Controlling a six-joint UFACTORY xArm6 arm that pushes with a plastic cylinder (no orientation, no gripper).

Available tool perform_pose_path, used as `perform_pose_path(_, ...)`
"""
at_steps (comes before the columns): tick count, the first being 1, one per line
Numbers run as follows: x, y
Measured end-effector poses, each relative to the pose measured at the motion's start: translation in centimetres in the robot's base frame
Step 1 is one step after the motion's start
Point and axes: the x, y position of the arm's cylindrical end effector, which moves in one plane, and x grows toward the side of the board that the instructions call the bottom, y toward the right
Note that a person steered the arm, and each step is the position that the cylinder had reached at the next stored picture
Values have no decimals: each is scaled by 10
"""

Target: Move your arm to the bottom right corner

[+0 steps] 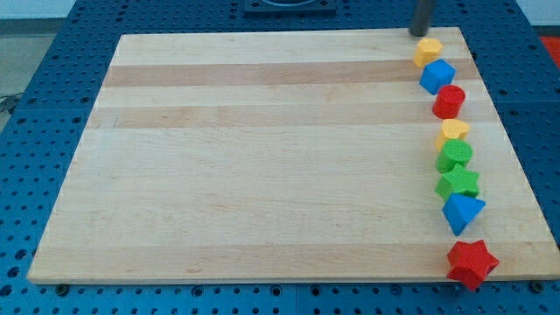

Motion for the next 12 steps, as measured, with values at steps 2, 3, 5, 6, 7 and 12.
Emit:
perform_pose_path(2,23,94)
perform_pose_path(3,40,95)
perform_pose_path(5,122,95)
perform_pose_path(6,264,95)
perform_pose_path(7,383,94)
perform_pose_path(12,423,30)
